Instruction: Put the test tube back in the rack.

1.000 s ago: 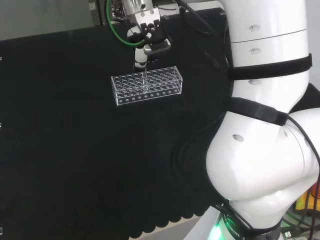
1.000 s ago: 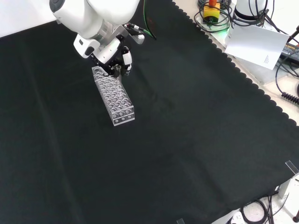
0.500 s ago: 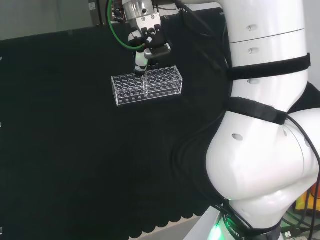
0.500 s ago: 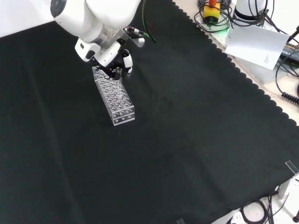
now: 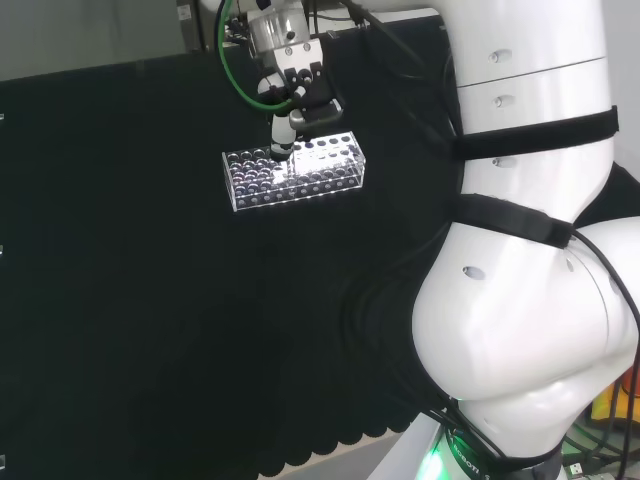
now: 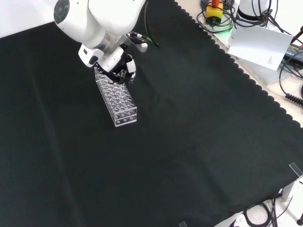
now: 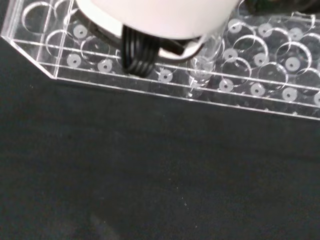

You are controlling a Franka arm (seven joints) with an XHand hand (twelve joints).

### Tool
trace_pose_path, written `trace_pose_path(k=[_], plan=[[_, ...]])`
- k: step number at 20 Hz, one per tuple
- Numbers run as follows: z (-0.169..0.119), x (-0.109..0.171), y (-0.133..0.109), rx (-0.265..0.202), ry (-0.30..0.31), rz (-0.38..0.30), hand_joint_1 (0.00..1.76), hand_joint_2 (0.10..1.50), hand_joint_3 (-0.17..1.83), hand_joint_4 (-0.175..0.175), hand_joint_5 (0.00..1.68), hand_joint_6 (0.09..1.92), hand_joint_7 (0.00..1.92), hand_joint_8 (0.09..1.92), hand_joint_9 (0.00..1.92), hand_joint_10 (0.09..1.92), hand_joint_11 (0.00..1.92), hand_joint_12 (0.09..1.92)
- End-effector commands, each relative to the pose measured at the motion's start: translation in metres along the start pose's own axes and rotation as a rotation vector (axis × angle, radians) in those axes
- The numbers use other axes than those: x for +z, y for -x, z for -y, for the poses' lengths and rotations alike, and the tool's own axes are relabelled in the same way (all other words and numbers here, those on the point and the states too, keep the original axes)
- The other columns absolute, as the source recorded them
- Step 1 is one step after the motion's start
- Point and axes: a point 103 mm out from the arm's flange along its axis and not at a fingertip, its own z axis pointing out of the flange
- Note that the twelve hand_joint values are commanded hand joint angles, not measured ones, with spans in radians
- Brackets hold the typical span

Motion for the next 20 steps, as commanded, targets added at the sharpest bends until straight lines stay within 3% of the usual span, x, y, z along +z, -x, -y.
trace_pose_path(k=[1,3,4,5,6,8,12,20], plan=[[-0.001,0.003,-0.004,0.007,-0.005,-0.029,1.24,0.6,0.66,-0.175,1.46,0.31,1.82,0.39,1.75,0.29,1.32,0.81],[0.0,0.002,-0.001,0.002,-0.02,-0.071,1.27,0.61,0.65,-0.175,1.43,0.29,1.7,0.4,1.7,0.28,1.28,0.85],[0.0,0.001,0.0,-0.002,-0.027,-0.082,1.25,0.66,0.58,-0.16,1.41,0.31,1.61,0.4,1.64,0.26,1.17,0.94],[0.001,0.0,0.0,-0.001,-0.02,-0.088,1.22,0.73,0.47,-0.113,1.37,0.38,1.53,0.4,1.57,0.25,1.06,1.05],[0.002,0.0,0.0,-0.001,-0.01,-0.088,1.18,0.73,0.44,-0.092,1.25,0.44,1.4,0.45,1.49,0.27,0.96,1.12],[0.003,-0.002,0.0,-0.001,0.008,-0.095,1.13,0.66,0.55,-0.052,0.98,0.6,1.08,0.63,1.24,0.42,0.8,1.22],[0.005,-0.007,0.0,-0.006,0.025,-0.099,1.1,0.58,0.68,0.0,0.73,0.78,0.67,0.87,0.82,0.74,0.61,1.34],[0.023,-0.026,0.008,-0.014,0.129,-0.115,1.07,0.57,0.69,0.039,0.54,0.81,0.39,0.92,0.49,0.9,0.48,1.42]])
